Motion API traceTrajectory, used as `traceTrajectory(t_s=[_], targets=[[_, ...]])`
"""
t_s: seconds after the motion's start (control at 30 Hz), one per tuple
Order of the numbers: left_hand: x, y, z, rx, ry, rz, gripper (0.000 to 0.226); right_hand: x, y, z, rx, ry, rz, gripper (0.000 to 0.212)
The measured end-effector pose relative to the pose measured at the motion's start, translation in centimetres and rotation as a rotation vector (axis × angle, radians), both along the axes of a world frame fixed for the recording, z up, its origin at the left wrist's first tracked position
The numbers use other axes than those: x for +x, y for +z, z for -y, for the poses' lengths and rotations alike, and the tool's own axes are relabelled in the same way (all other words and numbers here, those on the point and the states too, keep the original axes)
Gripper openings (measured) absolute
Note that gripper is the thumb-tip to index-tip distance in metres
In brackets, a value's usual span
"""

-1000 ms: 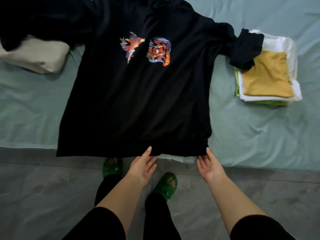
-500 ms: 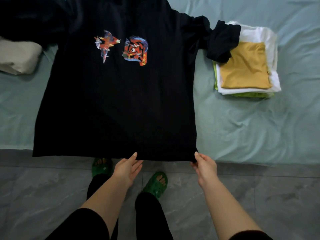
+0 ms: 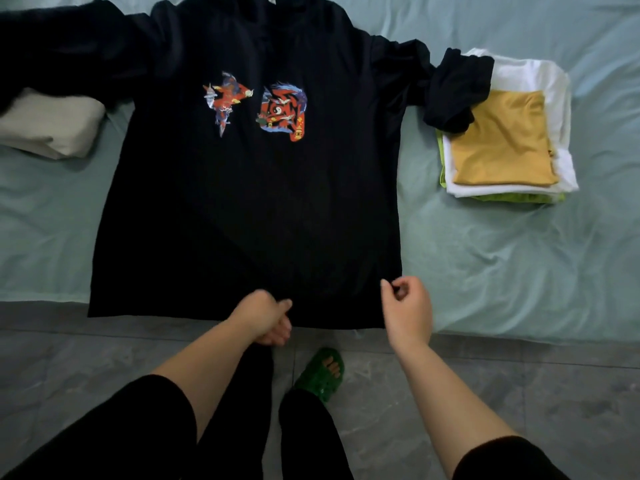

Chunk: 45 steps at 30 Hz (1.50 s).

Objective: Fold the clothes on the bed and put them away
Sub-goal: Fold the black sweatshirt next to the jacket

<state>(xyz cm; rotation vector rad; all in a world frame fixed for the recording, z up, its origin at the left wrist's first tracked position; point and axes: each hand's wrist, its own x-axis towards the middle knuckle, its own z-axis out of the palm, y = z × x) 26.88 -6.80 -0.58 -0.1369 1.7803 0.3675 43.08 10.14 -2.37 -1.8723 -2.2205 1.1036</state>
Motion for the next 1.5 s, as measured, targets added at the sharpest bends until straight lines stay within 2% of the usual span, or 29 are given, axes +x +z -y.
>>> traceTrajectory(t_s=[0.07,0.1,0.13,0.17,0.23,0.3,0.4,0.5,0.57,0.67,0.73,0.8,0.9,0.97,1.1,1.2,1.27,1.3,1.33,1.4,1.47,1.5], targets=[[-2.5,-0.6,-1.3,0.148,-0.188,-0.511,0.023,-3.4,0.1,0.6,0.147,0.334,0.009,0.018],[-3.5,-1.1,-2.1,0.199,-0.304,-0.740,0.026,-5.5,-0.2,0.9,0.199,0.479,0.028,0.027],[-4.4,-1.9,-2.9,0.234,-0.409,-0.887,0.045,-7.5,-0.6,1.0,0.238,0.592,0.051,0.037],[-5.1,-2.9,-3.5,0.246,-0.477,-0.942,0.065,-9.1,-1.2,0.7,0.273,0.689,0.083,0.046],[-5.5,-5.1,-4.7,0.183,-0.625,-0.855,0.097,-9.7,-3.1,-0.9,0.303,0.853,0.208,0.058],[-4.4,-7.0,-4.5,0.106,-0.801,-0.691,0.121,-7.1,-4.9,-2.4,0.202,0.917,0.428,0.067],[-3.7,-7.8,-3.8,0.081,-0.876,-0.508,0.138,-2.6,-5.6,-3.0,0.080,0.931,0.651,0.079],[-4.9,-6.4,-3.9,0.059,-0.938,-0.382,0.147,-2.7,-4.7,-2.8,-0.001,0.931,0.710,0.082],[-5.3,-5.2,-4.4,0.082,-0.911,-0.406,0.142,-4.4,-3.3,-2.6,0.048,0.880,0.664,0.080],[-6.1,-3.8,-5.7,0.180,-0.754,-0.675,0.103,-7.9,-1.2,-3.3,0.196,0.813,0.499,0.062],[-7.9,-3.5,-7.7,0.216,-0.641,-0.795,0.084,-10.9,-1.0,-4.8,0.255,0.842,0.420,0.059],[-10.1,-4.0,-10.3,0.223,-0.570,-0.832,0.080,-14.1,-1.4,-7.0,0.304,0.856,0.370,0.059],[-13.2,-5.6,-14.7,0.223,-0.575,-0.882,0.081,-18.1,-2.7,-10.8,0.383,0.918,0.332,0.061],[-13.9,-6.7,-17.2,0.196,-0.606,-0.857,0.085,-18.7,-3.9,-13.3,0.332,1.020,0.353,0.063],[-9.6,-8.4,-19.7,0.091,-0.610,-0.665,0.099,-15.0,-5.3,-16.4,0.066,1.162,0.508,0.071],[-5.8,-8.3,-20.7,0.057,-0.533,-0.540,0.100,-13.6,-3.9,-17.8,-0.071,1.209,0.432,0.067],[-4.8,-7.5,-22.0,0.040,-0.494,-0.502,0.104,-14.2,-1.6,-19.5,-0.242,1.100,0.255,0.054],[-4.7,-6.9,-22.7,0.038,-0.461,-0.514,0.104,-14.4,-0.3,-20.5,-0.248,0.992,0.139,0.044],[-4.7,-6.3,-23.6,0.056,-0.425,-0.544,0.102,-14.7,1.0,-21.8,-0.144,0.883,0.020,0.035],[-5.1,-5.4,-25.9,0.153,-0.416,-0.668,0.094,-15.3,2.8,-25.0,0.189,0.691,-0.146,0.028],[-5.6,-4.7,-29.0,0.245,-0.474,-0.765,0.089,-16.0,3.0,-28.5,0.307,0.505,-0.126,0.044],[-5.8,-4.6,-30.6,0.277,-0.507,-0.749,0.087,-16.4,2.6,-30.0,0.256,0.410,-0.061,0.063]])
